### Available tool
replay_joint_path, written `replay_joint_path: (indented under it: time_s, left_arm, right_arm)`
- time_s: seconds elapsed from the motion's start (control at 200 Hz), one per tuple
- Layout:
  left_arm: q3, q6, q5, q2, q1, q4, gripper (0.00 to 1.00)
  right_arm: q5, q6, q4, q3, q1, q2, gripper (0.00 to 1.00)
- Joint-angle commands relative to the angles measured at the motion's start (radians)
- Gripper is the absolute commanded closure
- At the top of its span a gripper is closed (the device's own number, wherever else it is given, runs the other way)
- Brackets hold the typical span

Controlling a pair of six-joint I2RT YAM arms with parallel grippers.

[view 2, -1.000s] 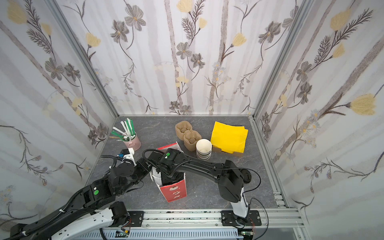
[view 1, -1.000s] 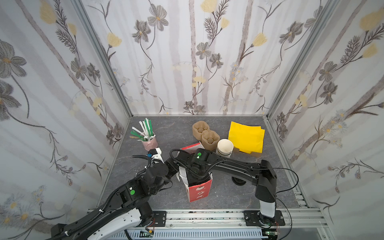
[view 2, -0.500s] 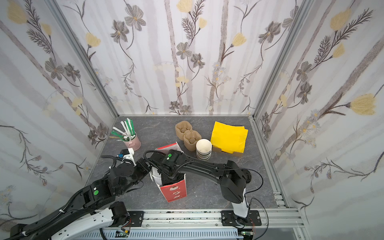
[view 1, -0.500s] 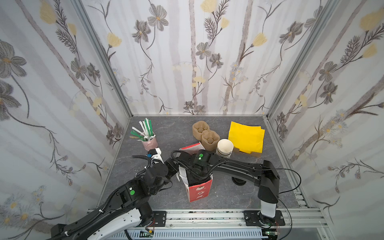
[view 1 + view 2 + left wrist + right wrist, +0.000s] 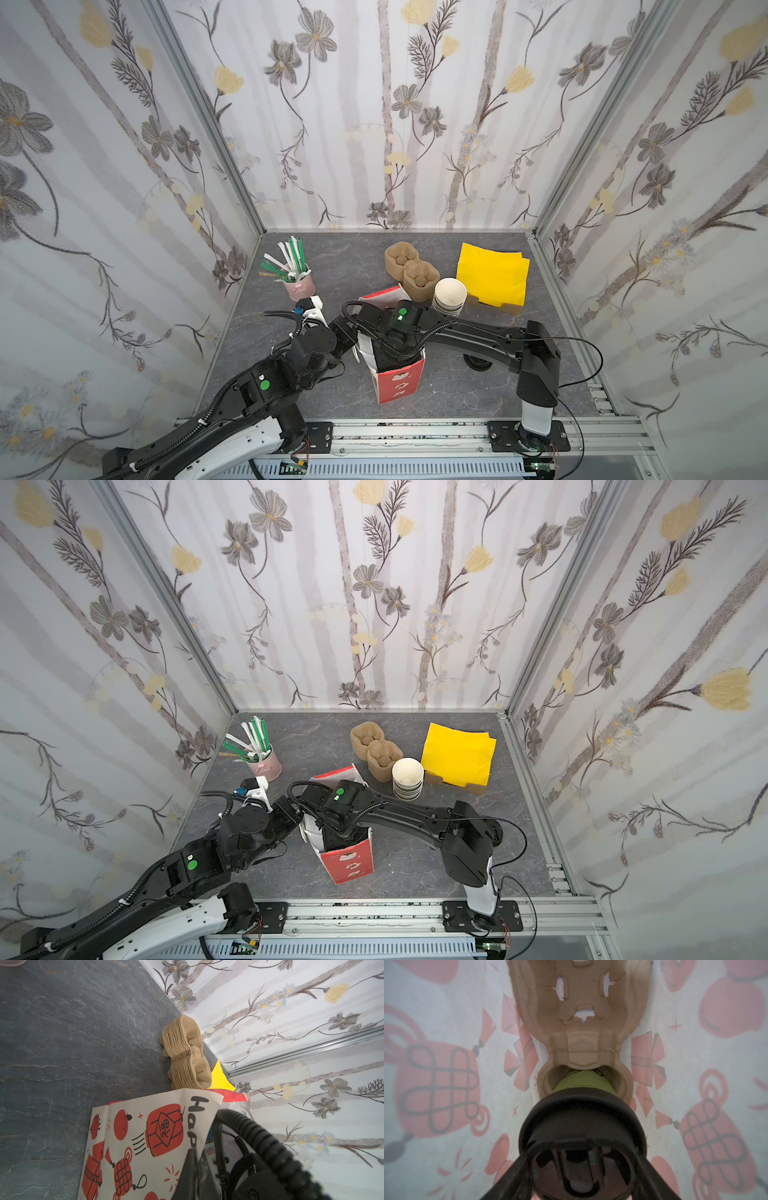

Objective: Pack a coffee takeout order
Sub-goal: Place the coffee cup in the cup tray.

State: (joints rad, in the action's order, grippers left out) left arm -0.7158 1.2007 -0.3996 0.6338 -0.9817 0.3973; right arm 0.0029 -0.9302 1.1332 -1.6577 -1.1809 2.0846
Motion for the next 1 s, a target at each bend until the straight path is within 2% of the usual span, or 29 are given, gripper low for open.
replay_joint_path:
  time_s: [0.0,0.285,0.729,0.994]
  left_arm:
    - [0.002,-0.011,-0.021,-0.004,-0.001,-0.029,1.00]
    - [0.006,-0.015,-0.022,-0.008,0.000,-0.028,1.00]
    - [0.011,-0.014,-0.025,-0.014,0.000,-0.028,1.00]
    - [0.011,-0.017,-0.027,-0.023,0.000,-0.026,1.00]
  right_arm:
    - [0.018,-0.005,-0.044,0.041,0.000,0.056,0.41]
    - [0.040,-0.013,-0.027,0.005,0.000,0.021,0.31]
    - [0.035,-0.010,-0.067,0.035,0.000,0.049,0.35]
    - [0.043,-0.014,-0.045,0.009,0.000,0.018,0.29]
